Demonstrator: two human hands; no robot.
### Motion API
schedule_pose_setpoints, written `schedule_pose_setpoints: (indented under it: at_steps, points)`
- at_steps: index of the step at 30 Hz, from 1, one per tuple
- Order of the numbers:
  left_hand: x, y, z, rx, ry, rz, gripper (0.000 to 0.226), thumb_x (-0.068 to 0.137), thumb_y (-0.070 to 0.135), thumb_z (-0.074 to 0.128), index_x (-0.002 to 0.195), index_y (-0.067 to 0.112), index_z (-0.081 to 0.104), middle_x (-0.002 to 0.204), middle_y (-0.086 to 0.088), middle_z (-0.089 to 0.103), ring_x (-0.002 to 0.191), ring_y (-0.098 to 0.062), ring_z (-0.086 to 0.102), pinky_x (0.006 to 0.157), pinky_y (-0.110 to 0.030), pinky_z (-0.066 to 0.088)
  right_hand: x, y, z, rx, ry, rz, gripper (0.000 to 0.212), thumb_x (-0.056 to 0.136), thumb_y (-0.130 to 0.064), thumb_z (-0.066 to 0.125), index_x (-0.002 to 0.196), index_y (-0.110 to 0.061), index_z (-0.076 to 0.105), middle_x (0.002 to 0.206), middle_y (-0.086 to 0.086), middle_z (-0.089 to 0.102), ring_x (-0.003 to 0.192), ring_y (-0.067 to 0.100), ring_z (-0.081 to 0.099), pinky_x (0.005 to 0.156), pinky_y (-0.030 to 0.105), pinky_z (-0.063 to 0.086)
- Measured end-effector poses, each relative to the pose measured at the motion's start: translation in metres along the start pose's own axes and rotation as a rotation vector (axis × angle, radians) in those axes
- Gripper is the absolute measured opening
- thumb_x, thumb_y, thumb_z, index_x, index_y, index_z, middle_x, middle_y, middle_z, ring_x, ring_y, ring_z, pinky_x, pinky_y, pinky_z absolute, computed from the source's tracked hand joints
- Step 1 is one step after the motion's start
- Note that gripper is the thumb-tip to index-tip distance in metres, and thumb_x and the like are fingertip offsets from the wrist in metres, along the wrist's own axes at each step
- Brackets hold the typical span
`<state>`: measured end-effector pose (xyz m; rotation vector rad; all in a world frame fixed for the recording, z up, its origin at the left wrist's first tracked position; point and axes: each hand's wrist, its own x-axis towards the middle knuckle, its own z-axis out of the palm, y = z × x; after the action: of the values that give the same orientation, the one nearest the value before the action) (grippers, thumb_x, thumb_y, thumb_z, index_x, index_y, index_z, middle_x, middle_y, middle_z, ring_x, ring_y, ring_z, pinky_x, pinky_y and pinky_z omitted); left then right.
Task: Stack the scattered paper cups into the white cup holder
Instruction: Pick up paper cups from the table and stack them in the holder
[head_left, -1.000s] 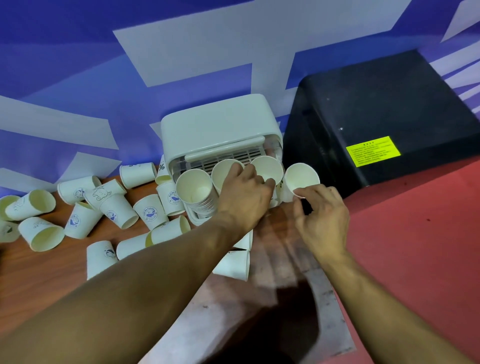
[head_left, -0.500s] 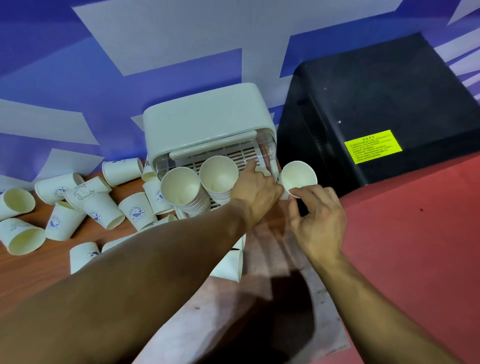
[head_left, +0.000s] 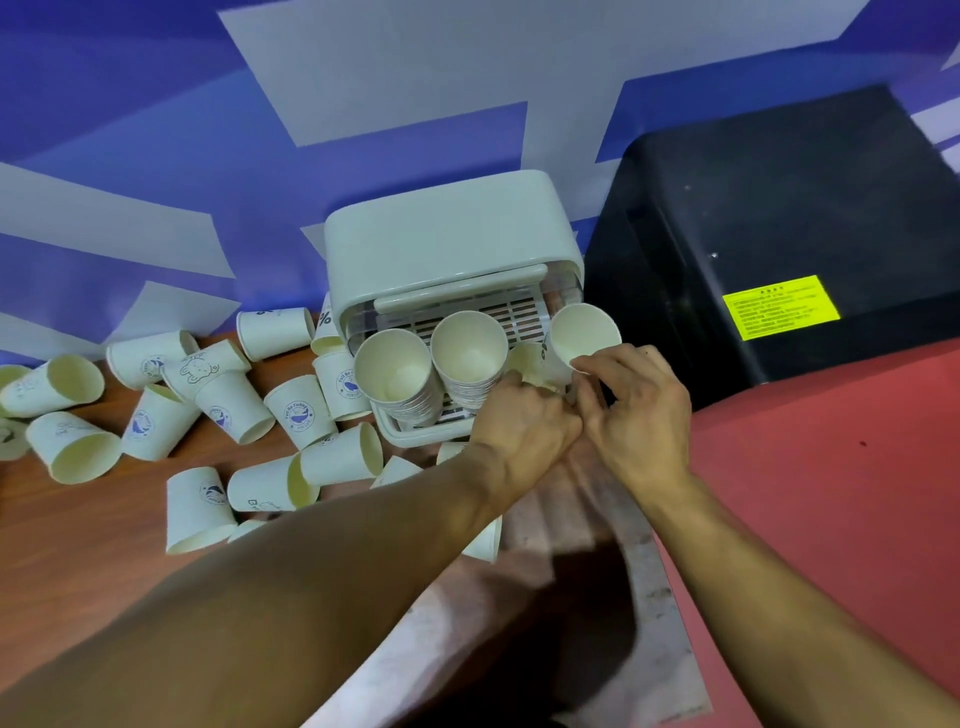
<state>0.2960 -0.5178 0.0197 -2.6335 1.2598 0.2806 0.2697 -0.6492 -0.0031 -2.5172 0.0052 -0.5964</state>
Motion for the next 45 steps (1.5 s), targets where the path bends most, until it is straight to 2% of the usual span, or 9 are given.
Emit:
schedule_pose_setpoints:
  at_steps: [4,11,16,23,28,32,36,38,45]
  points:
    - [-0.022,-0.003,-0.003,-0.017,0.18,-0.048,0.014,0.051,0.002,0.063,0.057,0.014,0.062,0.048,-0.003,0.059,0.04,-0.022,0.054,0.052,-0.024,0.036,0.004,-0.004,0.01,0.002,-0.091,-0.074,0.009,0.083,-0.014,0.072,0.092,-0.016,0.076,0.087,-0.005,0.067,0.078,0.018,0.056,0.062,0.031,0.049]
    - [-0.049,-0.015,0.003,-0.12,0.283,-0.183,0.016,0.06,0.009,0.076,0.068,0.014,0.064,0.057,-0.004,0.061,0.046,-0.025,0.058,0.05,-0.025,0.038,0.009,-0.009,0.024,-0.061,-0.228,-0.087,0.006,0.083,-0.016,0.071,0.086,-0.019,0.075,0.084,-0.007,0.066,0.079,0.017,0.055,0.058,0.03,0.049]
    - [-0.067,-0.019,0.009,-0.21,0.481,-0.247,0.014,0.078,0.02,0.072,0.073,0.016,0.06,0.061,-0.003,0.058,0.05,-0.027,0.056,0.048,-0.026,0.034,0.009,-0.009,0.033,-0.145,-0.352,-0.061,0.007,0.085,-0.017,0.066,0.085,-0.017,0.074,0.085,-0.005,0.065,0.081,0.021,0.055,0.056,0.035,0.051]
    - [-0.093,-0.033,0.015,-0.359,0.65,-0.408,0.02,0.091,0.031,0.061,0.105,0.018,0.067,0.099,-0.002,0.06,0.074,-0.022,0.057,0.048,-0.031,0.047,0.003,-0.002,0.049,-0.204,-0.547,0.028,0.014,0.087,-0.017,0.06,0.088,-0.013,0.074,0.088,0.005,0.068,0.084,0.027,0.056,0.064,0.036,0.051]
    - [-0.115,-0.046,0.029,-0.561,0.743,-0.773,0.054,0.079,0.043,0.076,0.12,0.017,0.052,0.119,-0.006,0.046,0.09,-0.019,0.055,0.054,-0.027,0.047,0.0,-0.011,0.048,-0.149,-0.497,0.114,0.021,0.084,-0.019,0.068,0.102,-0.011,0.072,0.099,0.005,0.068,0.093,0.028,0.06,0.073,0.036,0.052]
    - [-0.121,-0.046,0.048,-0.726,0.701,-1.005,0.081,0.068,0.048,0.082,0.127,0.009,0.042,0.124,-0.01,0.043,0.108,-0.022,0.049,0.074,-0.031,0.049,0.002,-0.039,0.039,0.076,-0.311,0.207,0.048,0.077,-0.026,0.077,0.118,-0.011,0.058,0.108,-0.001,0.061,0.085,0.017,0.059,0.074,0.03,0.051]
    - [-0.11,-0.046,0.058,-0.926,0.62,-1.13,0.089,0.064,0.05,0.085,0.133,0.018,0.039,0.128,-0.001,0.05,0.115,-0.018,0.05,0.085,-0.026,0.044,0.009,-0.056,0.047,0.155,-0.375,0.26,0.068,0.07,-0.03,0.081,0.127,-0.017,0.047,0.11,-0.002,0.062,0.092,0.018,0.06,0.075,0.027,0.047]
    - [-0.102,-0.049,0.063,-0.995,0.593,-1.128,0.088,0.063,0.051,0.085,0.133,0.023,0.04,0.13,0.003,0.053,0.118,-0.018,0.051,0.091,-0.034,0.048,0.014,-0.061,0.053,0.152,-0.399,0.296,0.067,0.067,-0.03,0.082,0.123,-0.018,0.046,0.103,0.001,0.064,0.096,0.02,0.059,0.073,0.022,0.038]
    - [-0.084,-0.062,0.073,-1.003,0.535,-1.098,0.072,0.069,0.045,0.081,0.129,0.025,0.047,0.119,0.004,0.063,0.11,-0.019,0.06,0.085,-0.035,0.052,0.021,-0.066,0.07,0.176,-0.434,0.391,0.08,0.058,-0.034,0.088,0.126,-0.018,0.048,0.115,0.0,0.062,0.108,0.025,0.057,0.077,0.03,0.044]
